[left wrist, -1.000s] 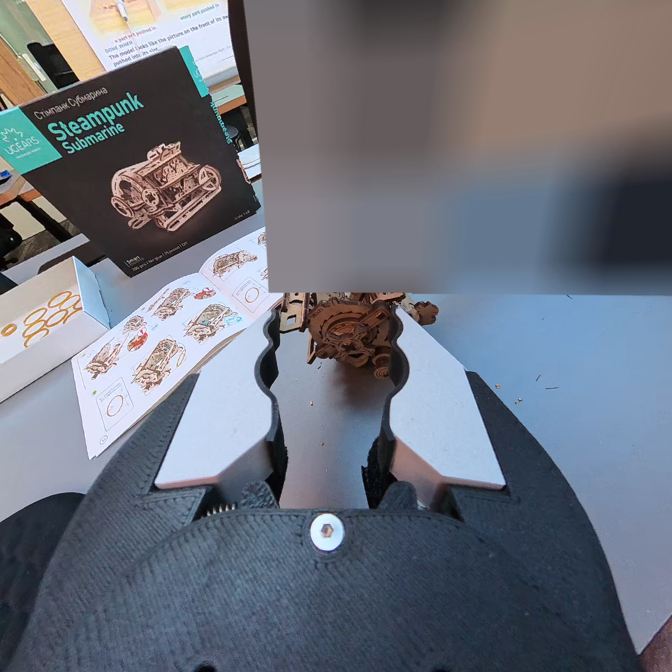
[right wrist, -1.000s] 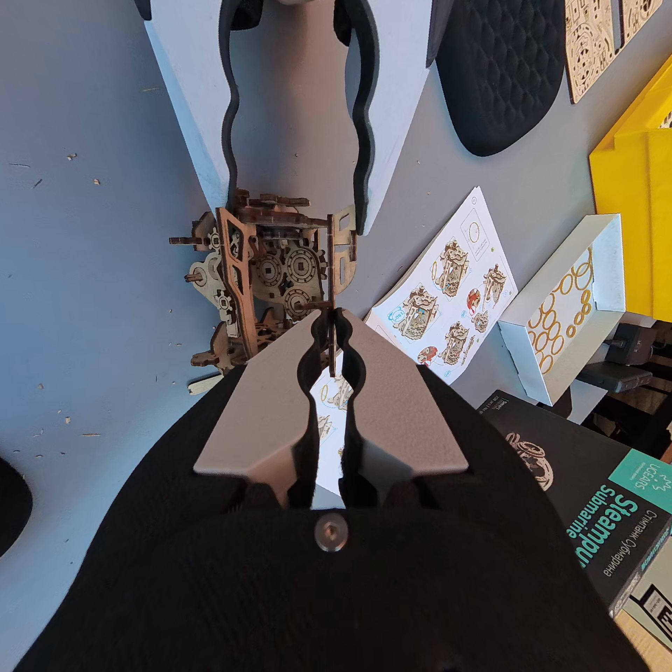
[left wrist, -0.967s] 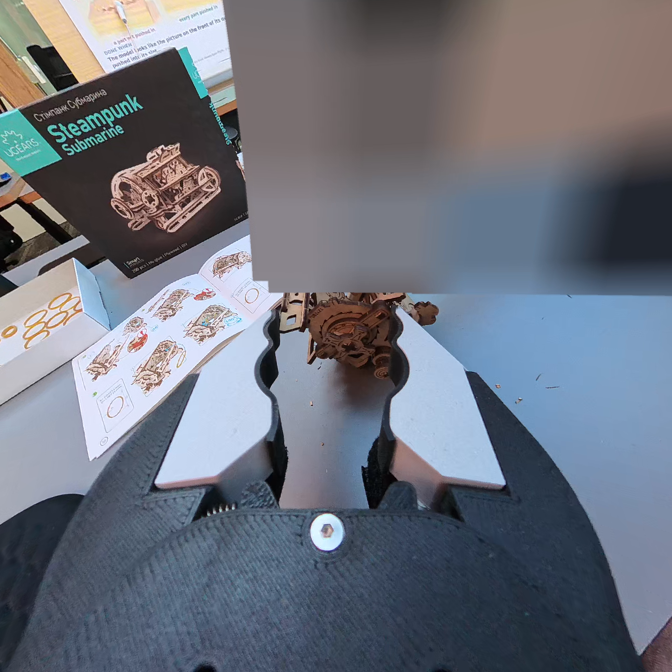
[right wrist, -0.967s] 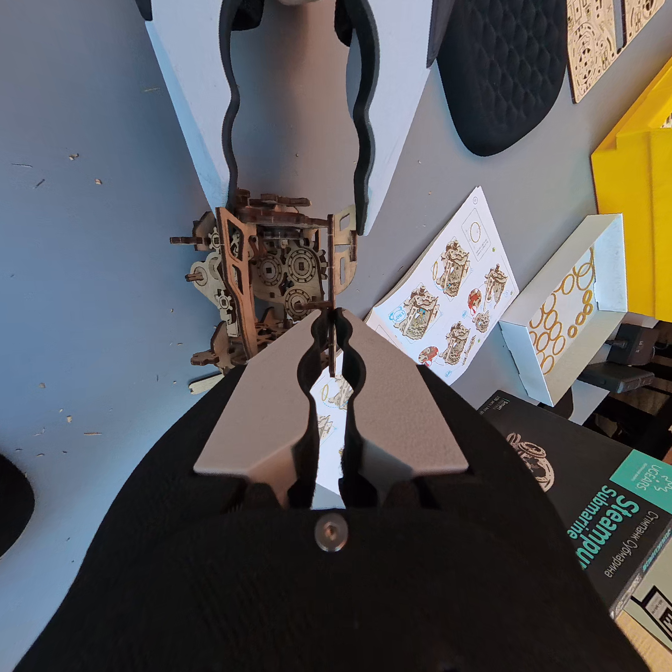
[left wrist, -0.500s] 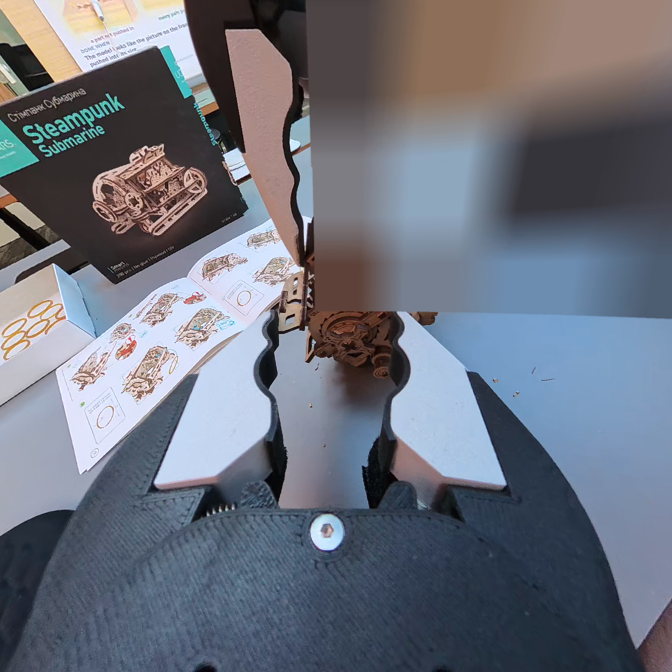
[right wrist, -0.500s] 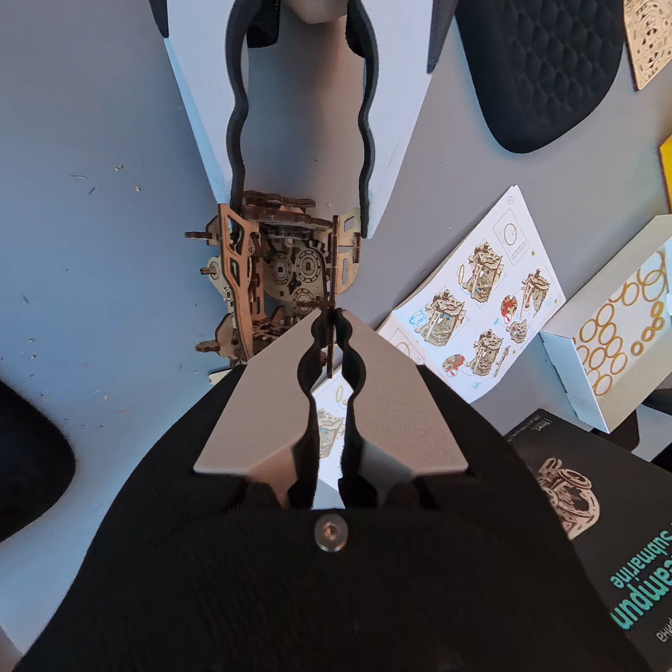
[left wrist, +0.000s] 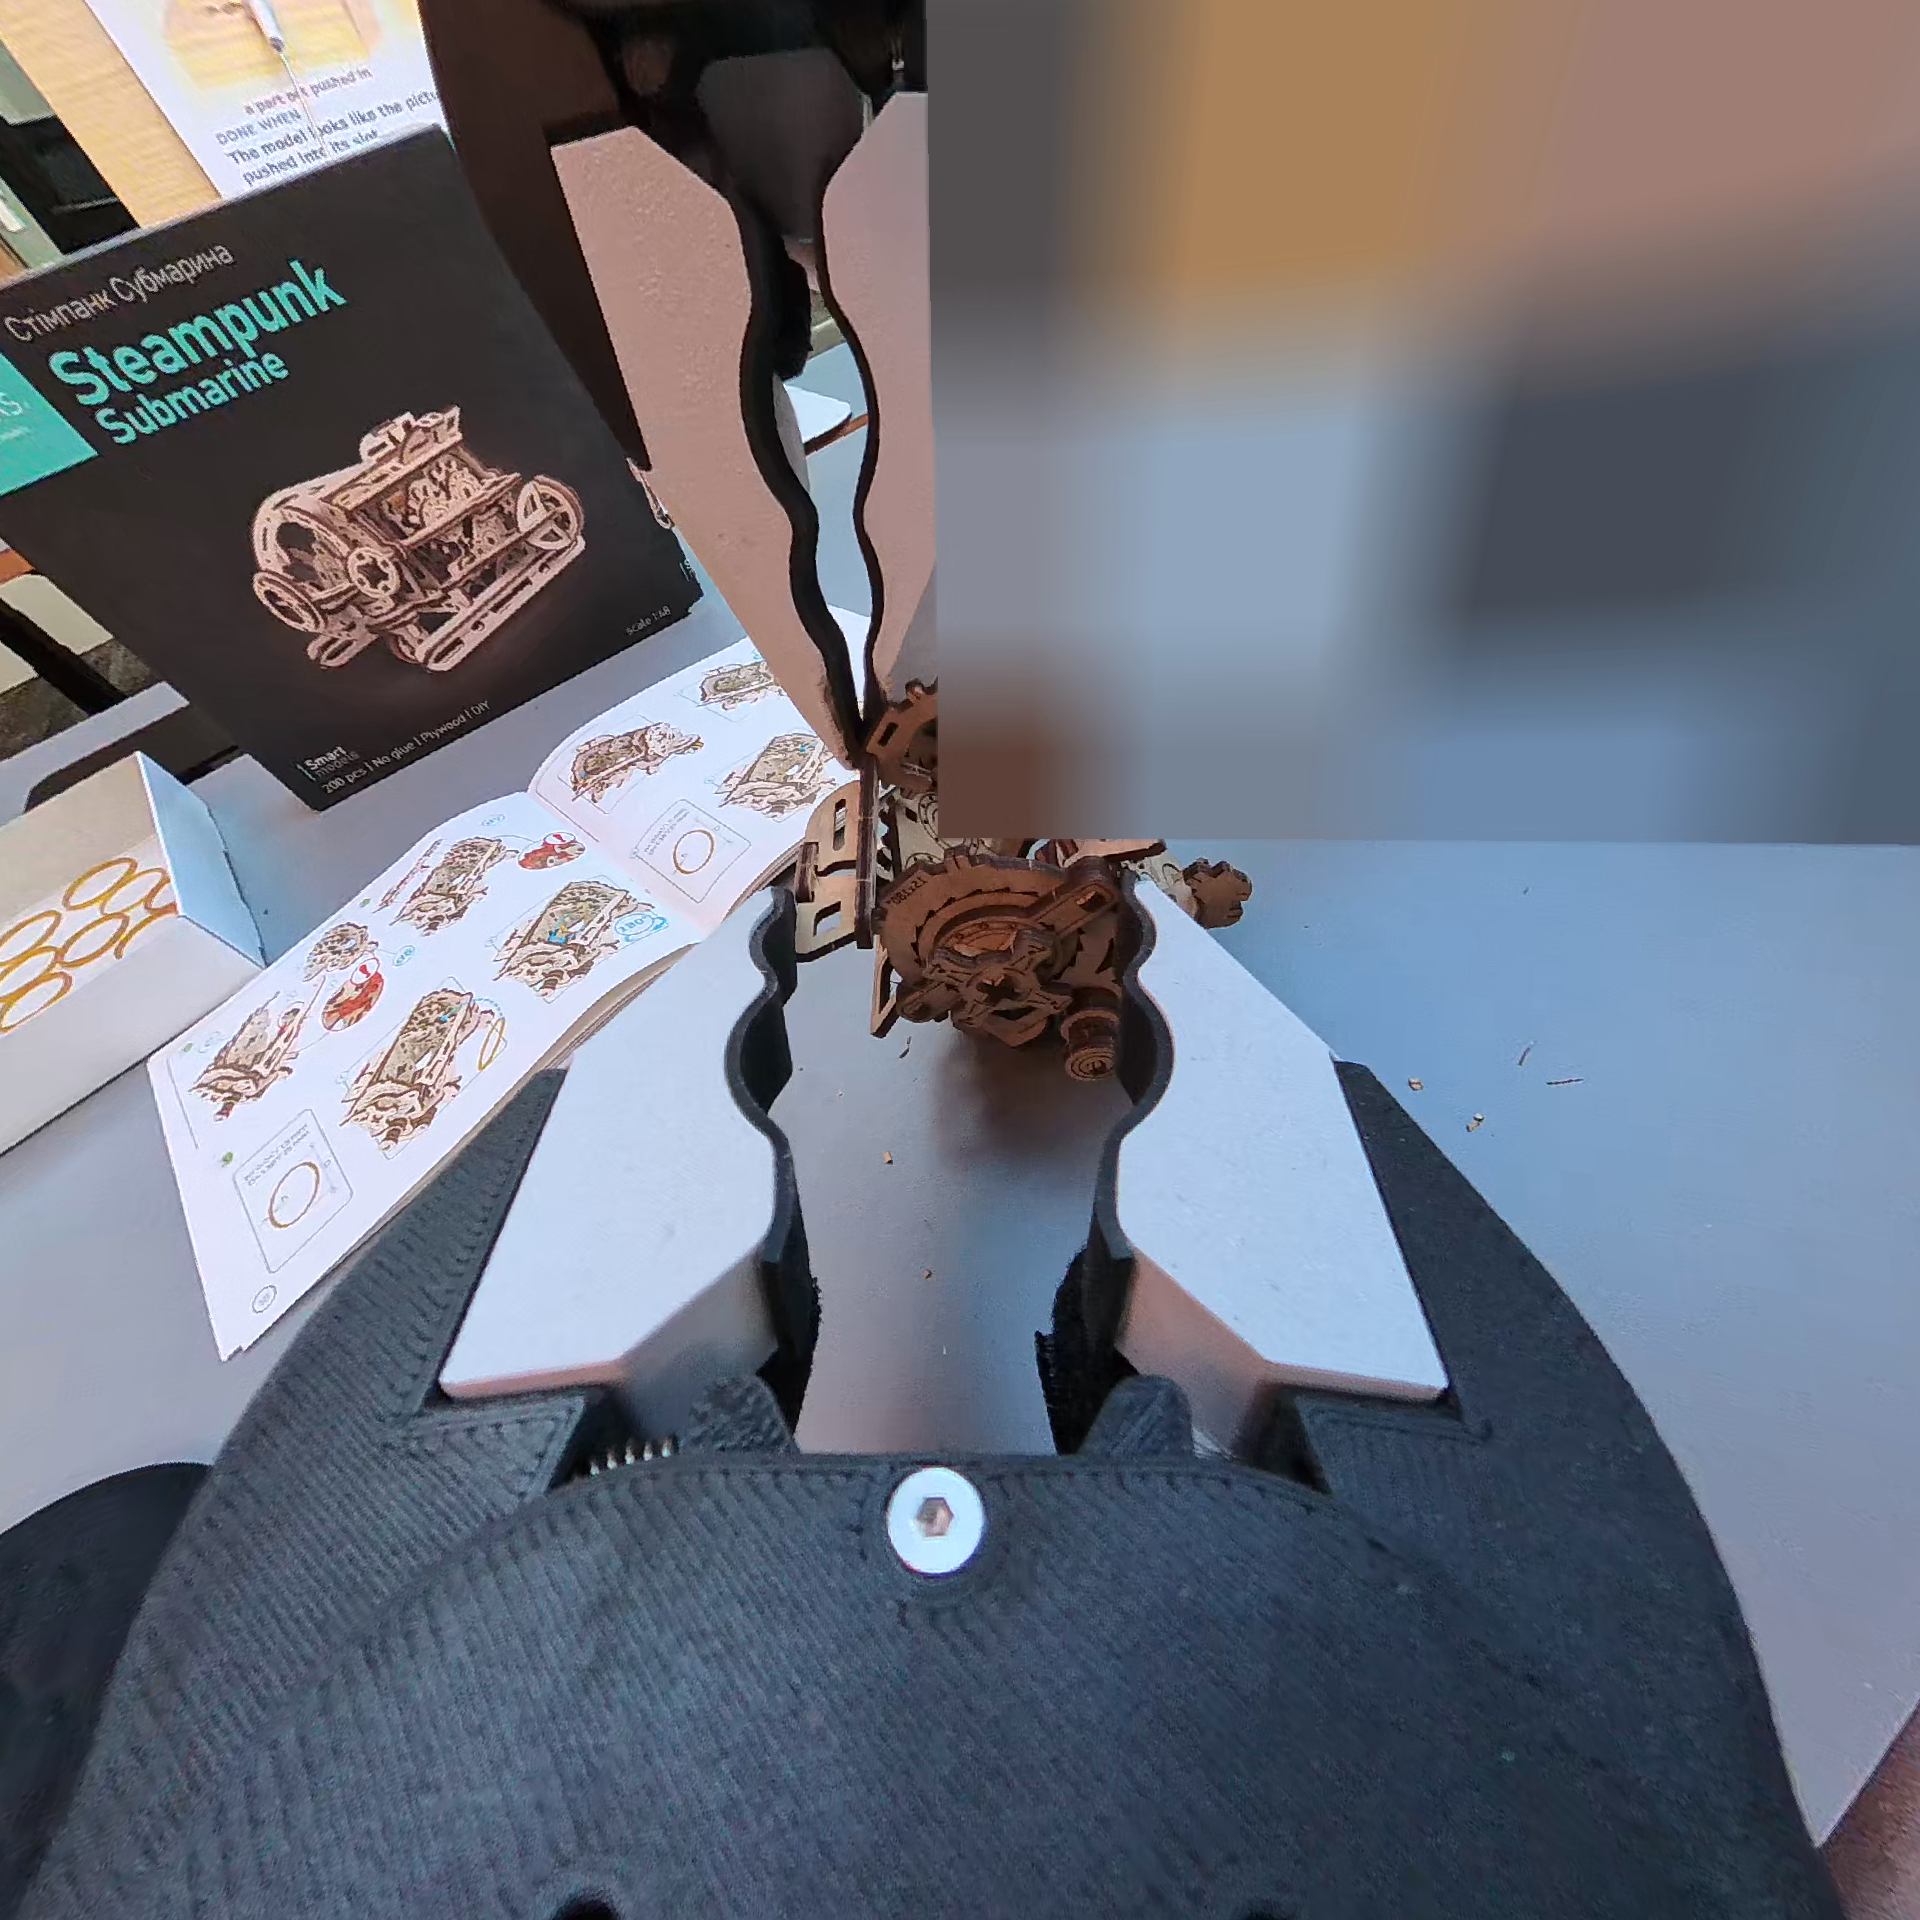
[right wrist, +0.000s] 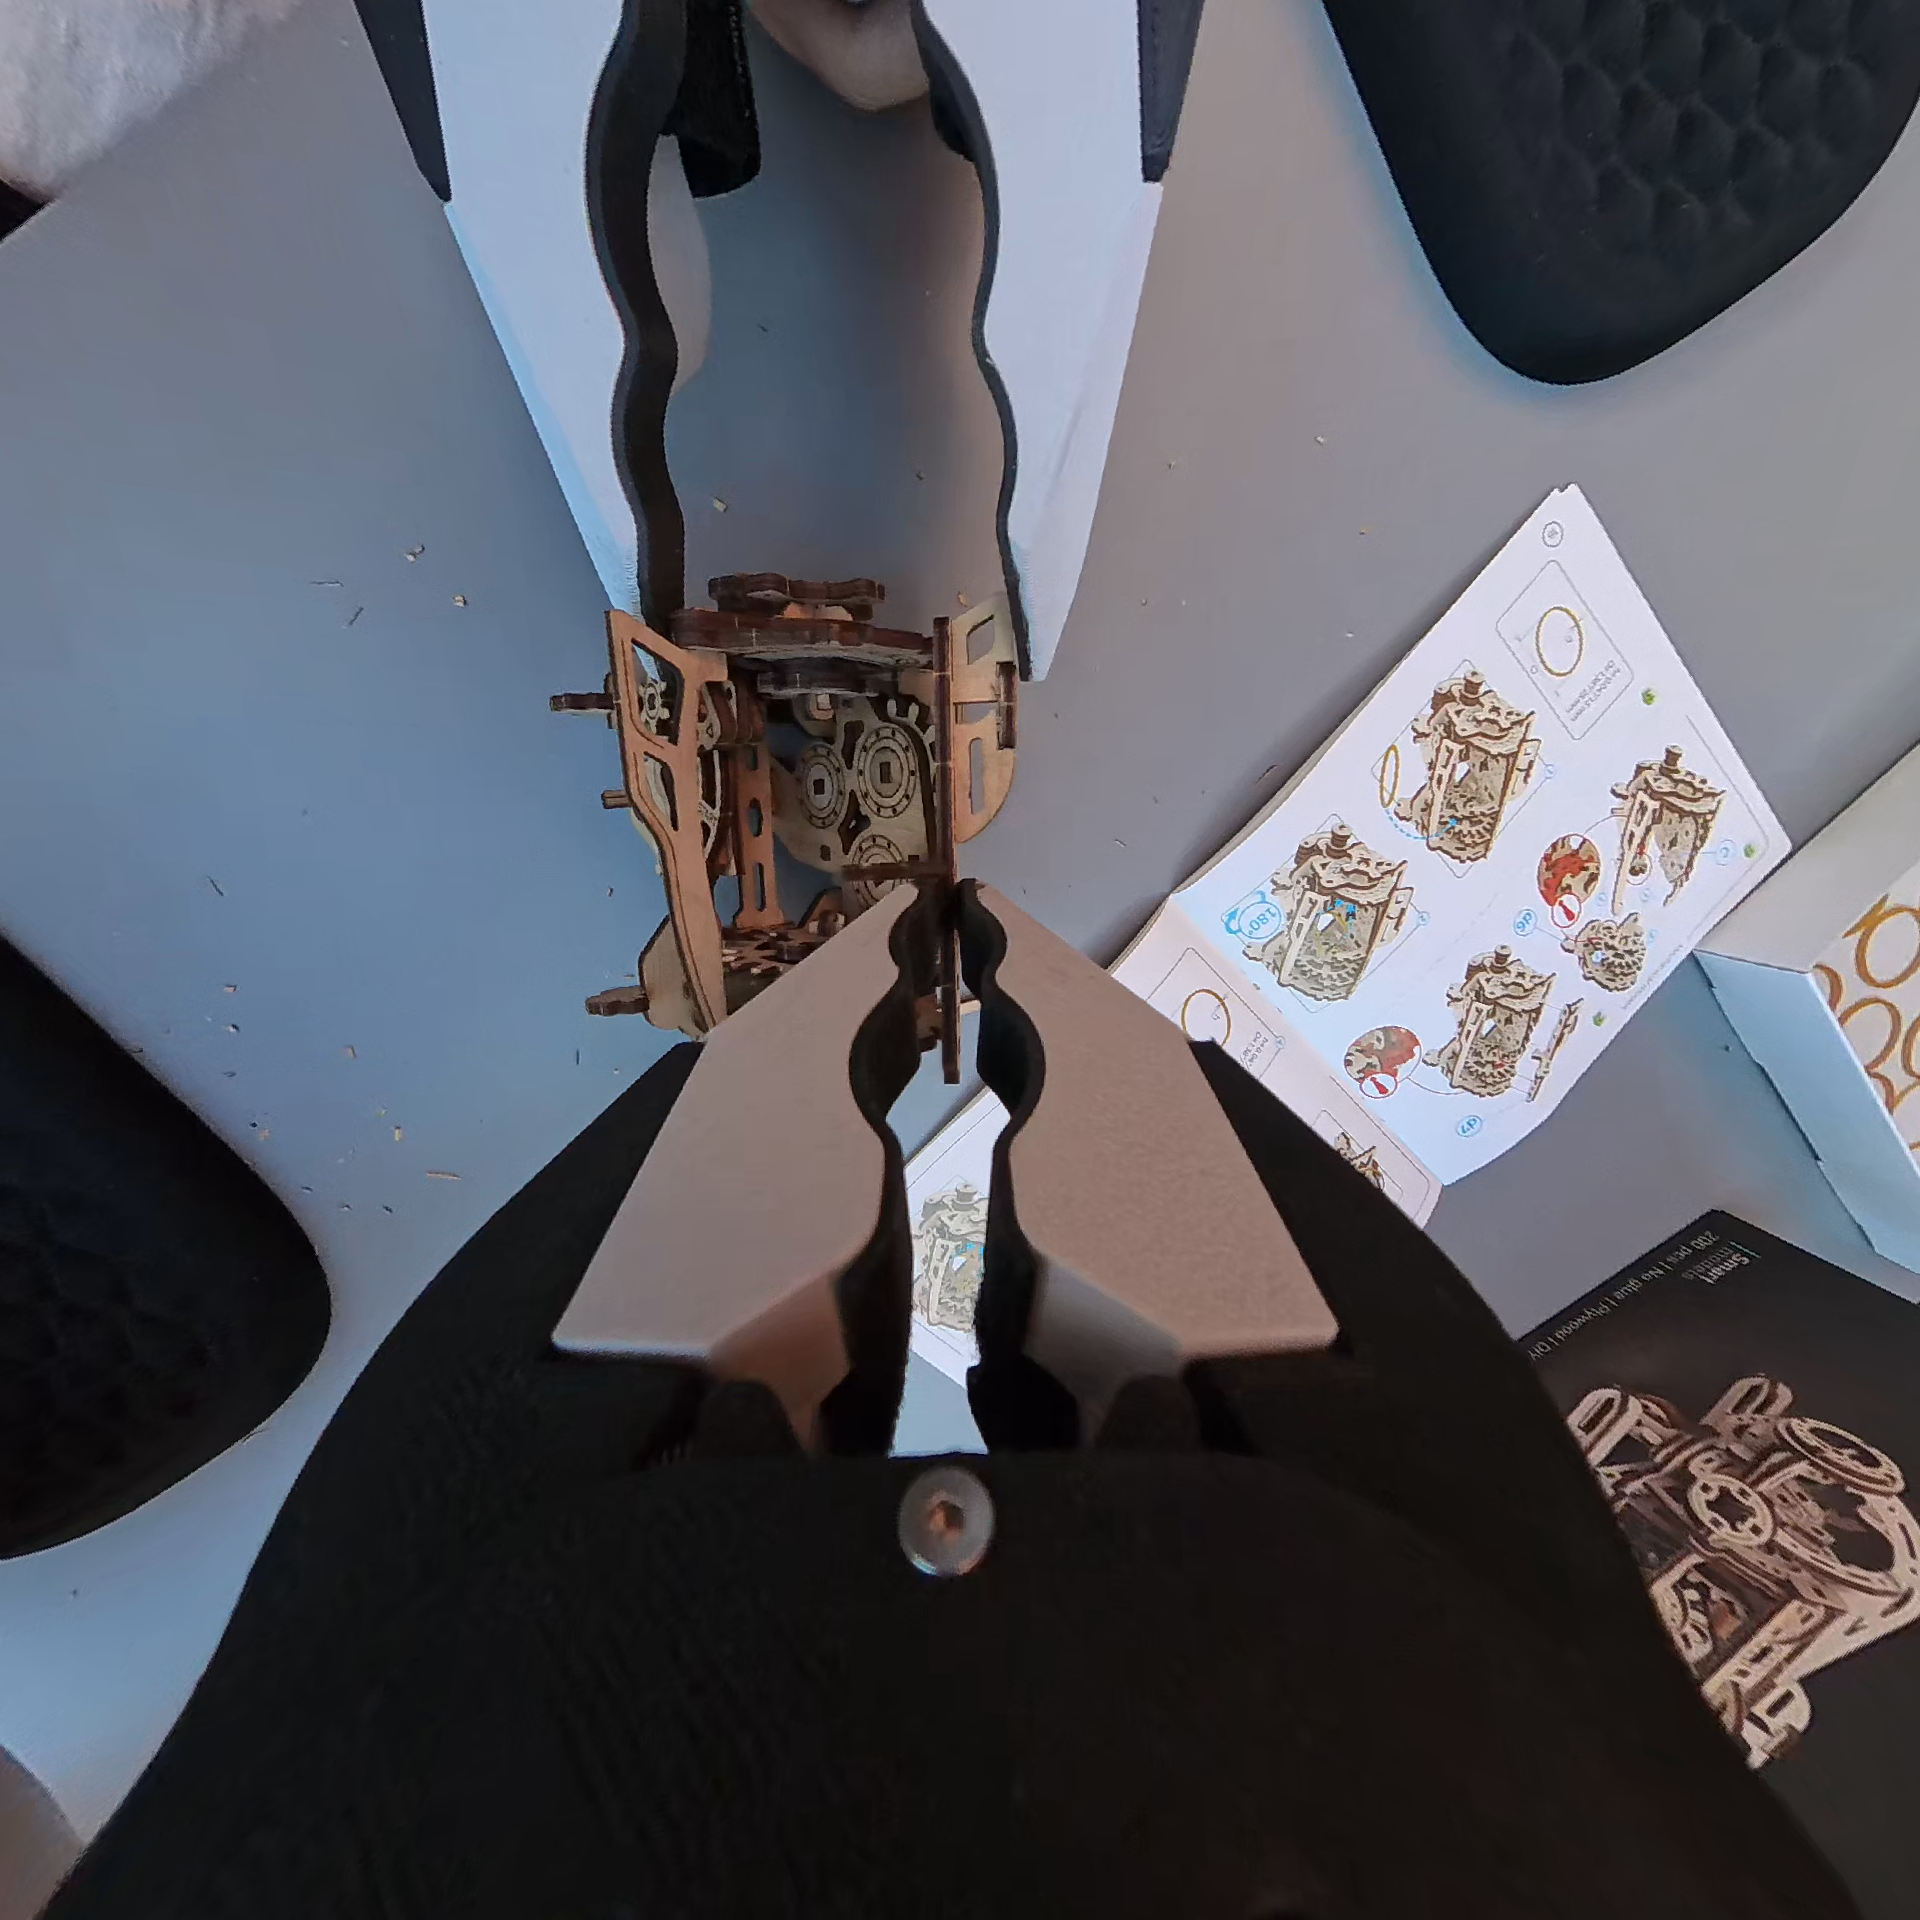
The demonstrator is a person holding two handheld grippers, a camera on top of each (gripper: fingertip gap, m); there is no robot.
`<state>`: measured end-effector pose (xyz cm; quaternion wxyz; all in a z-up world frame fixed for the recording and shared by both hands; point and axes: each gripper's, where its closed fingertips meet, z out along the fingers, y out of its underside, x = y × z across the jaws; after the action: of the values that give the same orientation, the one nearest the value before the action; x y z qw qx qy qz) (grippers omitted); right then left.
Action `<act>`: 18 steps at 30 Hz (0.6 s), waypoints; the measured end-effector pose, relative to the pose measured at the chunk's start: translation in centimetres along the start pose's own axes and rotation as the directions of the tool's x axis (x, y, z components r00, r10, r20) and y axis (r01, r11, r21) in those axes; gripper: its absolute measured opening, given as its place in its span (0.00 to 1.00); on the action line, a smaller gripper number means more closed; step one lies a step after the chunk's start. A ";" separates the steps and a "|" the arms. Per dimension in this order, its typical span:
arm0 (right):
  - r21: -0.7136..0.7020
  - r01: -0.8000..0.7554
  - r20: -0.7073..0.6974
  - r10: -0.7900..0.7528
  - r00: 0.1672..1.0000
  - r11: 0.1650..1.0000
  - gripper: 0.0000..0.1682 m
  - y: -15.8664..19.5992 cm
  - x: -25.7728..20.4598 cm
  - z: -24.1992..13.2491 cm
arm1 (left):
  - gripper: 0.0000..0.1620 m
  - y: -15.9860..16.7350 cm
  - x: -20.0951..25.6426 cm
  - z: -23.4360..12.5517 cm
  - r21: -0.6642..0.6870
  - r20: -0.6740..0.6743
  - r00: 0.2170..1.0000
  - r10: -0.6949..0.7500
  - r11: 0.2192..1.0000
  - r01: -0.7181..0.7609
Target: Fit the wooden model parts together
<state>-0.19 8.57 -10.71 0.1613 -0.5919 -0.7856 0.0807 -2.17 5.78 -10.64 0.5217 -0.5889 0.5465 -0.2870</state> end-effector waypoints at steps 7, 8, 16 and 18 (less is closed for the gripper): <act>-0.012 0.028 -0.051 -0.029 0.998 1.000 0.02 0.1 0.1 0.1 | 0.37 0.0 0.0 0.0 0.002 0.003 1.000 0.002 1.000 -0.002; -0.013 0.036 -0.059 -0.036 0.998 0.999 0.02 0.1 0.1 0.1 | 0.37 0.0 0.0 0.0 0.002 0.004 1.000 0.001 1.000 -0.001; -0.008 0.049 -0.083 -0.049 0.995 0.999 0.03 0.7 0.2 0.8 | 0.37 0.0 0.2 0.1 -0.001 -0.001 1.000 0.016 1.000 -0.016; -0.003 0.054 -0.096 -0.054 0.994 0.999 0.03 0.7 0.3 0.8 | 0.37 0.0 0.2 0.1 -0.001 -0.001 1.000 0.014 1.000 -0.014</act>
<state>0.07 9.06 -11.59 0.2012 -0.5736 -0.7927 0.0476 -2.08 5.66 -10.71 0.5233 -0.5851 0.5510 -0.2832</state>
